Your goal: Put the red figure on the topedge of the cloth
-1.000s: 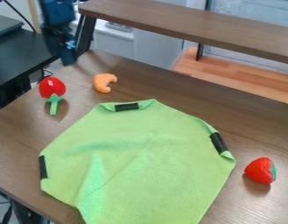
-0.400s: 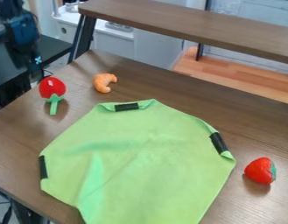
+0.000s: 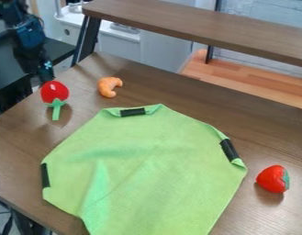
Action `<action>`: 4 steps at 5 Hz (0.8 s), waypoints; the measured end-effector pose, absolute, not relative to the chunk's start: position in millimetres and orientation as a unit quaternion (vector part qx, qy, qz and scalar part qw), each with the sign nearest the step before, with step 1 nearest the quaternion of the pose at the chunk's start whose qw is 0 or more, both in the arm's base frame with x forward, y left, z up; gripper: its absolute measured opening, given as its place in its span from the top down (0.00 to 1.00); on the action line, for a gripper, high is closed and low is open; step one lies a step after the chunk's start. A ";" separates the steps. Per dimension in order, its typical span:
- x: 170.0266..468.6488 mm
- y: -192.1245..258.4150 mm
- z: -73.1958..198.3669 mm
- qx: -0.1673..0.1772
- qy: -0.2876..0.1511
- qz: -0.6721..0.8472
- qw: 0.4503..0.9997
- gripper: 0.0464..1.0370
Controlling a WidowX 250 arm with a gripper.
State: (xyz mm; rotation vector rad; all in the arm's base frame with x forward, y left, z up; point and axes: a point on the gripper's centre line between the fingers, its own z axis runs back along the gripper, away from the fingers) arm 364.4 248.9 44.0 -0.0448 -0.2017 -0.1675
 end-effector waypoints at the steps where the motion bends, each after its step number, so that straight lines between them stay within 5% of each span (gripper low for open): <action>1: 375.7 231.9 43.6 -0.024 -0.098 -0.095 0.990 0.04; 4: 376.0 237.7 26.5 0.037 -0.031 -0.079 0.996 0.04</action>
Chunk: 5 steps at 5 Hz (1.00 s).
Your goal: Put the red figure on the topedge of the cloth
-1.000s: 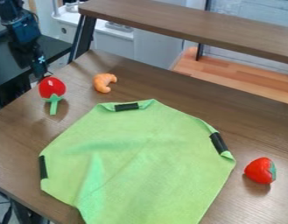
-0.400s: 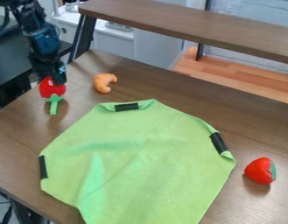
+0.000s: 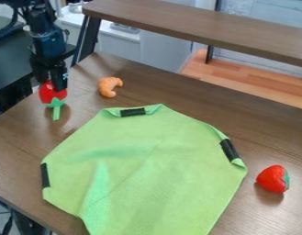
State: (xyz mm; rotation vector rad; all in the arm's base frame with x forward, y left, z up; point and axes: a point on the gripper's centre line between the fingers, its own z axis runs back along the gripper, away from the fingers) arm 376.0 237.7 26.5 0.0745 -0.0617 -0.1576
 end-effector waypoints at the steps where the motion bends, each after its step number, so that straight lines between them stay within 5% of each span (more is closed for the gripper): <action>1: 377.2 238.3 24.6 0.044 -0.034 -0.078 0.995 0.04; 3: 376.1 238.7 5.9 0.050 -0.023 -0.084 0.995 0.06; 4: 379.6 236.2 4.2 0.035 -0.042 -0.094 0.994 0.23; 5: 377.1 236.0 3.6 0.031 -0.038 -0.098 0.994 0.28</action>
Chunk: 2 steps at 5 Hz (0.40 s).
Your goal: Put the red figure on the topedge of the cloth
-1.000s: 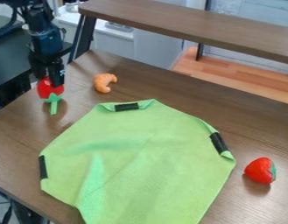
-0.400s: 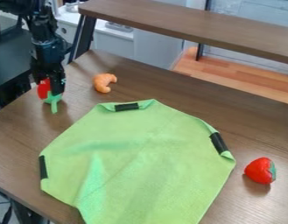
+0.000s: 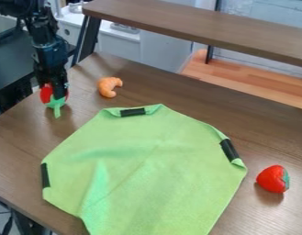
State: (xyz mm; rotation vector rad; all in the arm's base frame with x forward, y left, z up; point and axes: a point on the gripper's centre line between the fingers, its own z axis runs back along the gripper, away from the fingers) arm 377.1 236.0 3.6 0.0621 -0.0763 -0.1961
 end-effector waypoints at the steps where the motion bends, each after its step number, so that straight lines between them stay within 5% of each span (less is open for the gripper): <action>1: 368.7 219.3 7.2 0.006 -0.039 -0.110 0.993 0.28; 2: 369.0 173.4 38.6 -0.008 -0.067 -0.165 0.984 0.28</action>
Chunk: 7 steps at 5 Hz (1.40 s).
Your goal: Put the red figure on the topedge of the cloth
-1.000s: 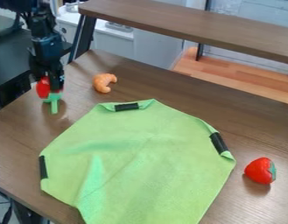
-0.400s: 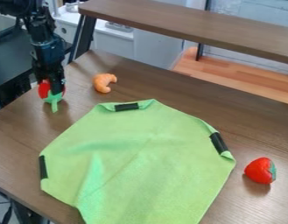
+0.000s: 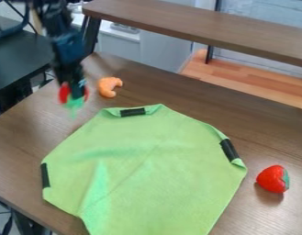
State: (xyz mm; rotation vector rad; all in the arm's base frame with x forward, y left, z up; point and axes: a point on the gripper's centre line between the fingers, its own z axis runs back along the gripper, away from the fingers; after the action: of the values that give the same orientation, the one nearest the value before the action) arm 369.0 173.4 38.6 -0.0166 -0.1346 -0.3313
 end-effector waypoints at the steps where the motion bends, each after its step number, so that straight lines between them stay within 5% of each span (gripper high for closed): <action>1: 362.9 125.9 59.1 -0.041 -0.088 -0.223 0.970 0.28; 3: 348.4 66.8 28.2 -0.061 -0.047 -0.304 0.950 0.28; 5: 315.1 54.4 9.4 -0.061 -0.018 -0.333 0.941 0.28; 7: 293.5 60.1 52.1 -0.070 -0.072 -0.346 0.933 0.28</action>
State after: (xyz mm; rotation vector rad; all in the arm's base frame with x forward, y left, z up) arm 293.5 60.1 52.1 -0.1430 -0.1474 -0.7073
